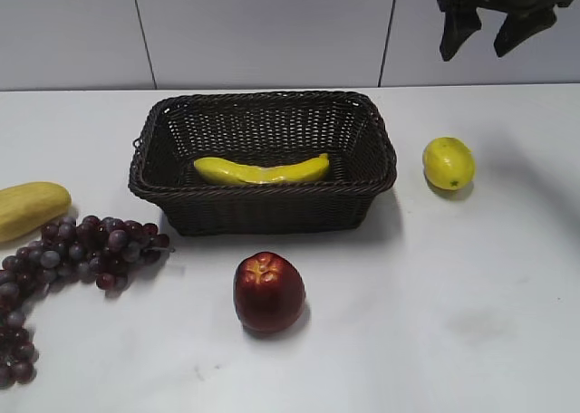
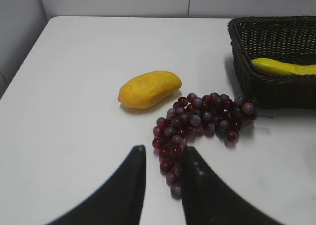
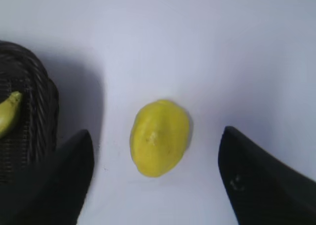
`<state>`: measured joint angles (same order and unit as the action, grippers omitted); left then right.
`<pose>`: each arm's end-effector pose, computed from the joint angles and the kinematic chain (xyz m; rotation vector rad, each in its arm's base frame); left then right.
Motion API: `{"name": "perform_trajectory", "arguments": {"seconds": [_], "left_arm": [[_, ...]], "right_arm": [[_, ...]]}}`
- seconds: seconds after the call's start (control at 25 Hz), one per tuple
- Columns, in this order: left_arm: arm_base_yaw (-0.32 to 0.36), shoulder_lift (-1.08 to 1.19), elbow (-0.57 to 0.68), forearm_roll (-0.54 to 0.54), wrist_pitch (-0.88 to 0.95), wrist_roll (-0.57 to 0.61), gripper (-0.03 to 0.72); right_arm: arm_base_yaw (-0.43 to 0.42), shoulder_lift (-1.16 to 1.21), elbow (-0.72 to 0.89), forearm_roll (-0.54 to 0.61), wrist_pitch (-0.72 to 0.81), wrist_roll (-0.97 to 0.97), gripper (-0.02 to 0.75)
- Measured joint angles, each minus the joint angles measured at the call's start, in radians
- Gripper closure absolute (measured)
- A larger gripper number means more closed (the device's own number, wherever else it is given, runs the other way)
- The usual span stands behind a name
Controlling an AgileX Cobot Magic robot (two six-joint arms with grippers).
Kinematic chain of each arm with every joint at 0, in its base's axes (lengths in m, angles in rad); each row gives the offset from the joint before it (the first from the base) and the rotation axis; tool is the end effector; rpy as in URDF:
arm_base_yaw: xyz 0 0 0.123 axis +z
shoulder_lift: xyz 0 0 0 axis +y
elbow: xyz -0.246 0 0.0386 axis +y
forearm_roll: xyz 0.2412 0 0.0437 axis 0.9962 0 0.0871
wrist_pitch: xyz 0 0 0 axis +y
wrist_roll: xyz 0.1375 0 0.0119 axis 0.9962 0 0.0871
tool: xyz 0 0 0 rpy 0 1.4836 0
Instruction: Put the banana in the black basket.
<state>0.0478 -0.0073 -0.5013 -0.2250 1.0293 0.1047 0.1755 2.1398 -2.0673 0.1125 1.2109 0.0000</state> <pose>0.0678 -0.0232 0.2598 0.0638 1.9876 -0.1689 0.4496 0.0945 0.2079 -0.2157 2.7632 0.2019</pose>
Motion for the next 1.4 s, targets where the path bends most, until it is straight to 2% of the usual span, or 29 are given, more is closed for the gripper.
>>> {"name": "perform_trajectory", "arguments": {"seconds": [0.24, 0.4, 0.72, 1.04, 1.4], "left_arm": [[0.000, 0.000, 0.000, 0.000, 0.000, 0.000, 0.451], [0.000, 0.000, 0.000, 0.000, 0.000, 0.000, 0.451], [0.000, 0.000, 0.000, 0.000, 0.000, 0.000, 0.451], [0.000, 0.000, 0.000, 0.000, 0.000, 0.000, 0.451], [0.000, 0.000, 0.000, 0.000, 0.000, 0.000, 0.451]], "right_arm": [[-0.008, -0.216, 0.304, -0.024, -0.001, -0.025, 0.146], [-0.011, -0.390, 0.569, -0.032, -0.010, -0.028, 0.146], [-0.012, -0.828, 1.049, -0.038, -0.177, -0.029, 0.146], [-0.012, -1.161, 1.319, -0.044, -0.222, -0.030, 0.146], [-0.012, -1.497, 1.530, -0.045, -0.214, -0.033, 0.146]]}}
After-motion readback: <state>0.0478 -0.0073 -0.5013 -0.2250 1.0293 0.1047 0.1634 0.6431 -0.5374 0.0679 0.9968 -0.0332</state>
